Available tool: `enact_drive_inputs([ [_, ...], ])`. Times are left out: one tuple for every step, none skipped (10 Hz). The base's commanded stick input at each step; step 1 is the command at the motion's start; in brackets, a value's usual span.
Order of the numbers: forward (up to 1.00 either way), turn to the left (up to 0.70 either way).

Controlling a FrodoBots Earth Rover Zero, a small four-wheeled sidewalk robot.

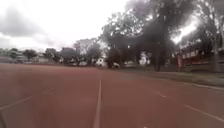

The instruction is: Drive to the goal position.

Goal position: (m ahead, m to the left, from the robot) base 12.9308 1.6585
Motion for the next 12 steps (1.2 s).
enact_drive_inputs([
  [0.67,0.0],
  [0.67,0.0],
  [0.67,0.0],
  [0.67,0.0],
  [0.67,0.0],
  [0.67,0.0],
  [0.67,0.0],
  [0.67,0.0],
  [0.67,0.0],
  [0.67,0.0],
  [0.67,0.0],
  [0.67,0.0],
])
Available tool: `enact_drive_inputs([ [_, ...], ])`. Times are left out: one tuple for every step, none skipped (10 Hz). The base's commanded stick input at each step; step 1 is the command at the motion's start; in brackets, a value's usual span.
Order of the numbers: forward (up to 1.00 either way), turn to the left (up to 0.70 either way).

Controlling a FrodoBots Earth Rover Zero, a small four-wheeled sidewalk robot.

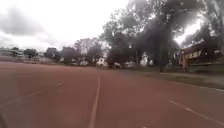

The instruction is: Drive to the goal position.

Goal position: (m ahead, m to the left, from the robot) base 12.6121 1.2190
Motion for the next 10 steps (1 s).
enact_drive_inputs([
  [0.67,0.0],
  [0.67,0.0],
  [0.67,0.0],
  [0.67,0.0],
  [0.67,0.0],
  [0.67,0.0],
  [0.67,0.0],
  [0.67,0.0],
  [0.67,0.0],
  [0.67,0.0],
])
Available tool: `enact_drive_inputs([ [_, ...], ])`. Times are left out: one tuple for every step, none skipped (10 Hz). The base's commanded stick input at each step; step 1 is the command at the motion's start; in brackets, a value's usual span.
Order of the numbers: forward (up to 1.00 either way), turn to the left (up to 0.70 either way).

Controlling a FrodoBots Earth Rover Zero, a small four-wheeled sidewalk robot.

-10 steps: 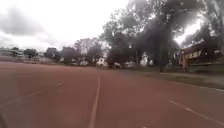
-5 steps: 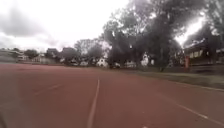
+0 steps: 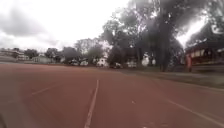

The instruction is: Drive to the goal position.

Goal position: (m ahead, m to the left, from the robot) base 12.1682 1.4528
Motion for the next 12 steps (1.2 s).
enact_drive_inputs([
  [0.67,0.0],
  [0.67,0.0],
  [0.67,0.0],
  [0.67,0.0],
  [0.67,0.0],
  [0.67,0.0],
  [0.67,0.0],
  [0.67,0.0],
  [0.67,0.0],
  [0.67,0.0],
  [0.67,0.0],
  [0.67,0.0],
])
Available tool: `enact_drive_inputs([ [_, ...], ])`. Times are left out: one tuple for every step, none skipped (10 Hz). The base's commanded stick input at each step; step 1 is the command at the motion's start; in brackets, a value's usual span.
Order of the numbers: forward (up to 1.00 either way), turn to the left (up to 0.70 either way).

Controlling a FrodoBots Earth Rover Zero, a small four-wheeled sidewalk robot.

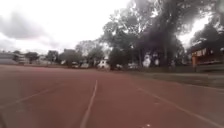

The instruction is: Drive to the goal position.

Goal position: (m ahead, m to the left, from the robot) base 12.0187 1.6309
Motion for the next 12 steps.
enact_drive_inputs([
  [0.67,0.0],
  [0.67,0.0],
  [0.67,0.0],
  [0.67,0.0],
  [0.67,0.0],
  [0.67,0.0],
  [0.67,0.0],
  [0.67,0.0],
  [0.67,0.0],
  [0.67,0.0],
  [0.67,0.0],
  [0.67,0.0],
])
